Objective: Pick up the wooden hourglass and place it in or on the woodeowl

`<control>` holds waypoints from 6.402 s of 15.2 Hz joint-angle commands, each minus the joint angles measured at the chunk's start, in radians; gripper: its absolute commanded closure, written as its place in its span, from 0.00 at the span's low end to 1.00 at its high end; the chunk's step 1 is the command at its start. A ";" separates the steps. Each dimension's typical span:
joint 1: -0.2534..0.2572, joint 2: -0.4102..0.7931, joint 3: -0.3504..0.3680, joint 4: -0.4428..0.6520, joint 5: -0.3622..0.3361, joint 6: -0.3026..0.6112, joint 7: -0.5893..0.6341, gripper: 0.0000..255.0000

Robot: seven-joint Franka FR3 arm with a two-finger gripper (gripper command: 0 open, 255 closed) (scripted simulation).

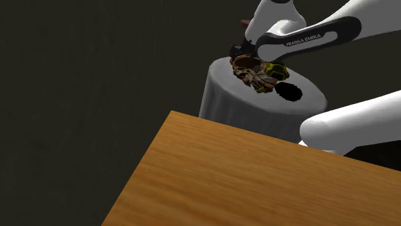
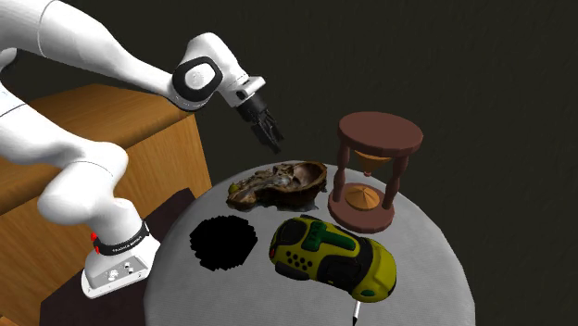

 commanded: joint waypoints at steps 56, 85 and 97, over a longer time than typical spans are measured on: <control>-0.609 0.244 0.281 0.336 -0.460 0.175 0.562 1.00; -0.217 -0.403 0.101 -0.025 -0.042 -0.102 0.258 1.00; -0.131 -0.572 0.136 -0.198 -0.012 -0.130 0.308 1.00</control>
